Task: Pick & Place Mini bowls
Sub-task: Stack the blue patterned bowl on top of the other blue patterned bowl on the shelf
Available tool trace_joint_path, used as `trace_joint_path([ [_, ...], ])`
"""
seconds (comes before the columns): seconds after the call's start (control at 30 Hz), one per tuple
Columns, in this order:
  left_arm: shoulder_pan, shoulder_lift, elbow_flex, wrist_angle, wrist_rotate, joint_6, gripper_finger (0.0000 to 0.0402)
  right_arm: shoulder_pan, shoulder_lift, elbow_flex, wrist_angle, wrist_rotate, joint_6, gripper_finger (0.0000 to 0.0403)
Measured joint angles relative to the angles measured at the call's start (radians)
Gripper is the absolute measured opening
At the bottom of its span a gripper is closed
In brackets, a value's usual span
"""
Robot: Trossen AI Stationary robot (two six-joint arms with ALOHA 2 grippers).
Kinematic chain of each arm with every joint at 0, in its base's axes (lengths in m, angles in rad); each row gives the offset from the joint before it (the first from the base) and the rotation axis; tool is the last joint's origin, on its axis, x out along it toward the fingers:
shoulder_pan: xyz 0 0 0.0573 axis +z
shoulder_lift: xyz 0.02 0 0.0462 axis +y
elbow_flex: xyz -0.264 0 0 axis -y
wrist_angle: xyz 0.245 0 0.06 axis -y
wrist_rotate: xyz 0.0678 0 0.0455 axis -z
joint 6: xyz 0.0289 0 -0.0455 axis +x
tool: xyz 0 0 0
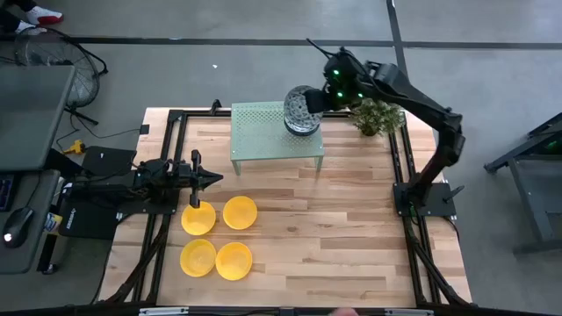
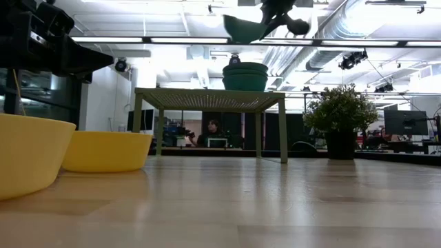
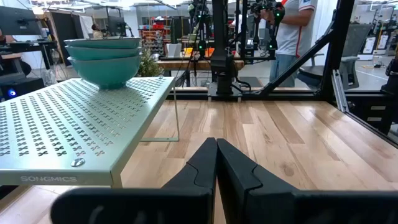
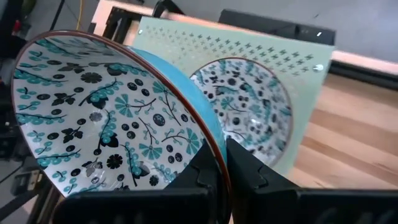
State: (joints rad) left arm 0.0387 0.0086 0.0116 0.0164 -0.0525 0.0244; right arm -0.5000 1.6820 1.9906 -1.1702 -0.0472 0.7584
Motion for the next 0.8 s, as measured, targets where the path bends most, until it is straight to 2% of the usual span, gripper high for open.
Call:
trace_joint_path([
  [0.27, 0.0, 0.0, 0.0, 0.0, 0.0, 0.0, 0.0007, -0.061, 0.104, 0.053, 0.0, -0.117, 0.022, 0.0003],
  [0.8, 0.0, 0.0, 0.0, 0.0, -0.007, 0.0, 0.0007, -0.138, 0.13, 0.04, -0.135, -0.238, 0.052, 0.0007],
])
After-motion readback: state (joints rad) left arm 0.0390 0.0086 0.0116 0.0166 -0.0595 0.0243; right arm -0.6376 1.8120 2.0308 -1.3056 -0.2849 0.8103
